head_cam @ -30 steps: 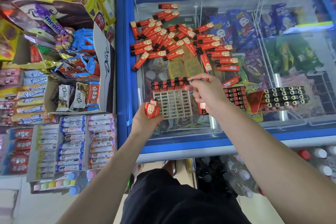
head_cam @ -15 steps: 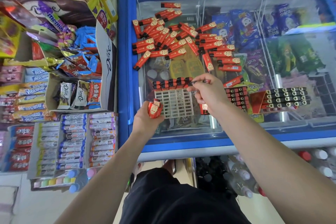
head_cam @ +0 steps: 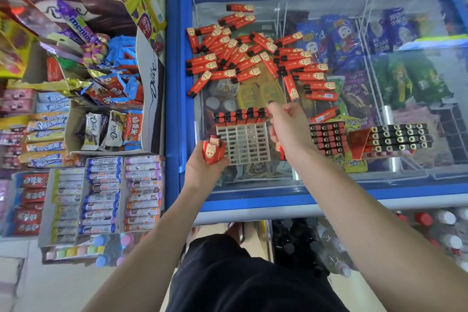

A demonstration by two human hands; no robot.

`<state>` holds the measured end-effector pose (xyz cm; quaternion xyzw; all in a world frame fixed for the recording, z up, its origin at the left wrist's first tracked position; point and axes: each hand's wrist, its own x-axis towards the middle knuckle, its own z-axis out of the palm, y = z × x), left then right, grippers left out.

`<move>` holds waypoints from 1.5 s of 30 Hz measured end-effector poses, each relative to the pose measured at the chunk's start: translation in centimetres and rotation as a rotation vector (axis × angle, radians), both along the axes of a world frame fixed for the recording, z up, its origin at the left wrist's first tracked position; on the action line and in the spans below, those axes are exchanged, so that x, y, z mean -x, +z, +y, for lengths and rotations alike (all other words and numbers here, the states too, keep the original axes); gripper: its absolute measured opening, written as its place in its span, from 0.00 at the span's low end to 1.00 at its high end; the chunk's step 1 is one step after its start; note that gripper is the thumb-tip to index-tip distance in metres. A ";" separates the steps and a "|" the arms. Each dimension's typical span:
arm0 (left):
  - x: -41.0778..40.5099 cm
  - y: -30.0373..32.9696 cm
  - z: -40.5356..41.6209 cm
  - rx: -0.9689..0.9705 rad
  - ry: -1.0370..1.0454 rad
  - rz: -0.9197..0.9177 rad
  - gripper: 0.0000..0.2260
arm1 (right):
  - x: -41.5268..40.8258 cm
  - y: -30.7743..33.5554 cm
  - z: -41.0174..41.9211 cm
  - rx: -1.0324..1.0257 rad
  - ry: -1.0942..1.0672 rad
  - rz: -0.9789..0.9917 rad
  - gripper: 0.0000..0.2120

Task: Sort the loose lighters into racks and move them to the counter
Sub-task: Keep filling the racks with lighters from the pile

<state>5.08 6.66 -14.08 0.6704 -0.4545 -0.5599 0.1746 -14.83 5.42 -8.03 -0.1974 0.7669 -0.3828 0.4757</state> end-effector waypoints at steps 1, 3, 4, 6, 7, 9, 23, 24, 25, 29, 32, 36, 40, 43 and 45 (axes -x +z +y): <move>0.0 0.5 0.2 -0.008 0.029 0.065 0.15 | -0.5 0.1 0.2 0.026 -0.028 -0.088 0.09; 0.1 1.6 0.5 -0.060 0.046 0.236 0.13 | -1.7 0.5 0.6 0.084 -0.120 -0.306 0.07; 0.3 2.2 0.6 -0.105 0.049 0.329 0.13 | -2.4 0.6 0.8 0.113 -0.165 -0.401 0.06; 0.5 3.1 0.7 -0.210 0.056 0.476 0.13 | -3.8 0.7 1.2 0.168 -0.227 -0.508 0.06; 0.5 3.4 0.7 -0.254 0.059 0.520 0.12 | -4.4 0.7 1.5 0.189 -0.242 -0.518 0.09; 0.7 3.7 0.7 -0.299 0.068 0.559 0.11 | -5.5 0.4 2.0 0.228 -0.233 -0.467 0.13; -0.6 3.1 -0.4 -0.040 -0.035 0.313 0.20 | -5.4 -1.2 2.8 0.180 0.254 0.137 0.13; -0.8 2.9 -0.5 -0.011 -0.054 0.269 0.20 | -5.1 -1.2 2.8 0.194 0.301 0.159 0.12; -1.0 2.5 -0.6 0.009 -0.065 0.228 0.20 | -4.9 -1.2 2.7 0.204 0.343 0.186 0.11; -2.0 1.0 -1.4 0.016 -0.007 0.140 0.16 | -4.6 -1.7 2.3 0.249 0.415 0.338 0.09; -2.3 0.2 -1.7 -0.021 0.011 0.116 0.16 | -5.1 -2.2 1.9 0.316 0.429 0.409 0.10; -2.1 -0.6 -1.7 -0.052 0.008 0.074 0.17 | -6.0 -2.6 1.4 0.362 0.493 0.554 0.11; -1.8 -1.2 -1.5 -0.060 -0.012 0.014 0.17 | -6.6 -3.3 1.2 0.358 0.519 0.618 0.11; -1.6 -1.3 -1.6 -0.049 -0.021 -0.008 0.15 | -6.9 -3.2 1.2 0.342 0.472 0.540 0.10; -1.5 -1.2 -1.6 -0.060 -0.019 0.005 0.16 | -7.2 -3.1 1.0 0.323 0.407 0.447 0.09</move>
